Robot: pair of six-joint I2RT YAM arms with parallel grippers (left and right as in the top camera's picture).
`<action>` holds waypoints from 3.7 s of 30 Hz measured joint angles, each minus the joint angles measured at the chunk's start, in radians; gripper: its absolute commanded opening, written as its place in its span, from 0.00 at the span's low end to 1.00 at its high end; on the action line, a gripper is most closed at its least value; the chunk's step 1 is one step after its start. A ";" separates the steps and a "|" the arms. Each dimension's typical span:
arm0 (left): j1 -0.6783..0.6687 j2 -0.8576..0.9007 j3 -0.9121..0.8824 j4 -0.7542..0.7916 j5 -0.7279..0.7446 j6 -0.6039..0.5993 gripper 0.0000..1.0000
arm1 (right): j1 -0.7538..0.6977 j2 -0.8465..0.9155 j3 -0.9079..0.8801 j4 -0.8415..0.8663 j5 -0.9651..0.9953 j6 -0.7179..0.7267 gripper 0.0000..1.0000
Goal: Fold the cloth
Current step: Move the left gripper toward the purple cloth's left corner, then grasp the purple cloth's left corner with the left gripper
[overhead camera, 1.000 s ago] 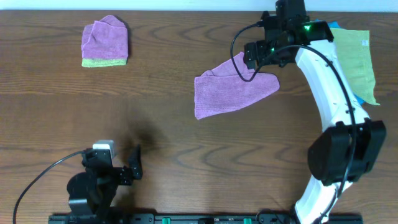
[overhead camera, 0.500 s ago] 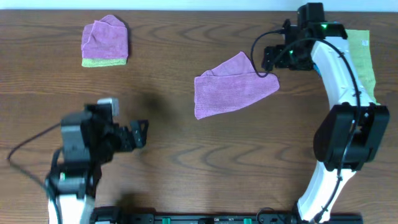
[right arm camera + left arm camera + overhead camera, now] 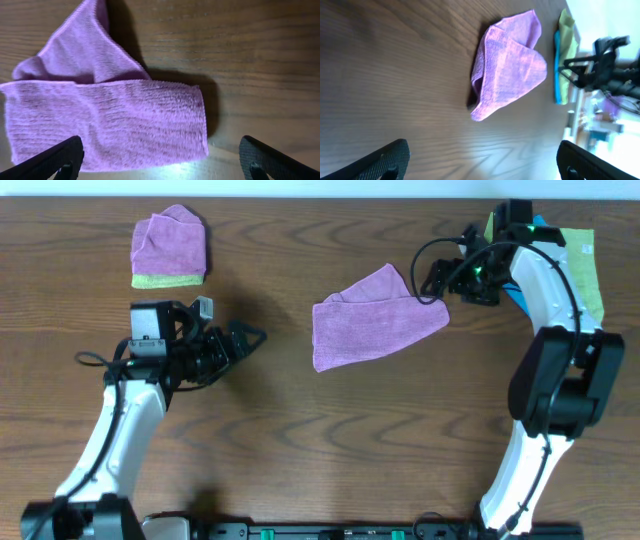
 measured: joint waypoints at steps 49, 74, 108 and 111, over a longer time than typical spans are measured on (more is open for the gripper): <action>-0.078 0.308 0.000 0.244 -0.061 -0.302 0.95 | 0.029 0.006 0.000 -0.188 -0.178 -0.207 0.02; -0.143 0.378 0.001 0.586 -0.084 -0.503 0.95 | 0.127 -0.037 0.000 -0.394 -0.235 -0.372 0.01; -0.325 0.608 0.161 0.916 -0.168 -0.704 0.98 | 0.128 -0.057 0.000 -0.390 -0.251 -0.376 0.02; -0.337 0.608 0.161 0.908 -0.163 -0.704 0.99 | 0.128 -0.057 0.000 -0.386 -0.251 -0.376 0.02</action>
